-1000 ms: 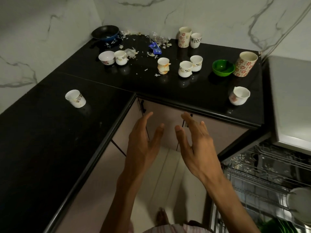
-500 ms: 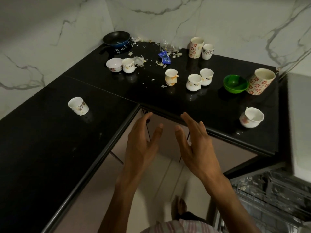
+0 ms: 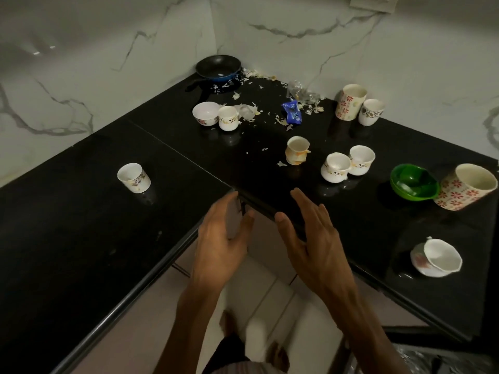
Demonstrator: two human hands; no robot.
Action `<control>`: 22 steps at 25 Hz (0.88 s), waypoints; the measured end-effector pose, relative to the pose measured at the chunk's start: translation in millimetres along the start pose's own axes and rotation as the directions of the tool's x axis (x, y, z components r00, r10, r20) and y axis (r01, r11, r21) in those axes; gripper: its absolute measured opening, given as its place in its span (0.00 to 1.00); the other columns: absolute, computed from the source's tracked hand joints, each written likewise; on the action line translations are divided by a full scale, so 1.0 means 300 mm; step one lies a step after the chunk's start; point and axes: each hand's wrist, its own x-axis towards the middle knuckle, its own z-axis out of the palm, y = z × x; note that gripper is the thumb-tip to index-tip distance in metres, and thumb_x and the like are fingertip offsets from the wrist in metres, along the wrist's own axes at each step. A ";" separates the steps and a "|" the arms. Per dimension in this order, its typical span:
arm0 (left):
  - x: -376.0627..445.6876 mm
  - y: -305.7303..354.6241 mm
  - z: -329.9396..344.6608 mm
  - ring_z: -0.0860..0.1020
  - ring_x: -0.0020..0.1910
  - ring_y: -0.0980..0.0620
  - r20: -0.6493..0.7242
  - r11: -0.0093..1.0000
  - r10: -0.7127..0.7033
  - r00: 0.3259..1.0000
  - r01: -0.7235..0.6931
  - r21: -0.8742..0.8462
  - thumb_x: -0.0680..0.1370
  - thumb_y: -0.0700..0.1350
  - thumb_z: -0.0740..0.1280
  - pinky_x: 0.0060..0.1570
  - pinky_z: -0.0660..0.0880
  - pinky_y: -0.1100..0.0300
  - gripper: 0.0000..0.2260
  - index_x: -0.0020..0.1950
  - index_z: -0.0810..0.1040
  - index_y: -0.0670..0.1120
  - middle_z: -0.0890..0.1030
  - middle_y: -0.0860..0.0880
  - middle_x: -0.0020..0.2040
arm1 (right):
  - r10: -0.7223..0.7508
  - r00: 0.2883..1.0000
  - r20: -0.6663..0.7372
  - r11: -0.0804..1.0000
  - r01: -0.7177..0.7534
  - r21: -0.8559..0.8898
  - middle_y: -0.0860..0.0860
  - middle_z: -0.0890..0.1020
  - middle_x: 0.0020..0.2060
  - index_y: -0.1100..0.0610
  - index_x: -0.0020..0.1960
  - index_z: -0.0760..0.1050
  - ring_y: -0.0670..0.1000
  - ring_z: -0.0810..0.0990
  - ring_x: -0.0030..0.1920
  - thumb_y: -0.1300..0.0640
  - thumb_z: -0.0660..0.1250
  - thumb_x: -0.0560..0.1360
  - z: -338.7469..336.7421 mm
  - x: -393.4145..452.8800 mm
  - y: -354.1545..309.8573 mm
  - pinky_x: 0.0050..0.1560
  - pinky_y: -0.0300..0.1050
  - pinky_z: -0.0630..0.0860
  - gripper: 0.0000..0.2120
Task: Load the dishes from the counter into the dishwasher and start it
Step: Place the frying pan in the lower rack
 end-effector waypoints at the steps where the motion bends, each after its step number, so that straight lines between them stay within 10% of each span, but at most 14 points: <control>1: 0.024 -0.008 -0.009 0.68 0.62 0.69 -0.007 1.000 -0.013 1.000 0.013 0.003 0.77 0.57 0.63 0.60 0.69 0.68 0.20 0.69 0.65 0.61 0.70 0.64 0.61 | 0.004 1.000 0.014 1.000 -0.004 0.001 0.49 0.64 0.75 0.49 0.77 0.56 0.37 0.51 0.70 0.28 0.47 0.74 0.013 0.026 -0.003 0.76 0.43 0.46 0.38; 4: 0.123 -0.053 -0.049 0.66 0.57 0.79 -0.005 0.999 -0.039 0.999 0.039 0.028 0.78 0.57 0.63 0.52 0.66 0.75 0.24 0.73 0.66 0.56 0.68 0.62 0.65 | 0.043 0.998 0.047 0.998 -0.045 0.034 0.49 0.63 0.76 0.48 0.78 0.55 0.42 0.51 0.73 0.28 0.52 0.73 0.066 0.122 -0.034 0.77 0.55 0.56 0.39; 9: 0.330 -0.111 -0.143 0.67 0.68 0.62 -0.031 0.999 -0.053 0.998 0.053 -0.005 0.78 0.58 0.63 0.63 0.70 0.61 0.24 0.73 0.66 0.56 0.69 0.56 0.71 | 0.098 0.994 0.040 0.993 -0.100 0.063 0.46 0.62 0.75 0.40 0.76 0.53 0.55 0.61 0.76 0.25 0.52 0.68 0.166 0.299 -0.095 0.68 0.62 0.70 0.41; 22: 0.629 -0.229 -0.282 0.66 0.71 0.59 -0.029 0.996 -0.079 0.996 0.078 -0.031 0.78 0.56 0.64 0.65 0.65 0.64 0.23 0.73 0.66 0.56 0.69 0.55 0.72 | 0.104 0.994 0.014 0.985 -0.105 0.139 0.46 0.68 0.73 0.43 0.75 0.59 0.52 0.65 0.74 0.35 0.63 0.72 0.336 0.616 -0.241 0.67 0.58 0.72 0.35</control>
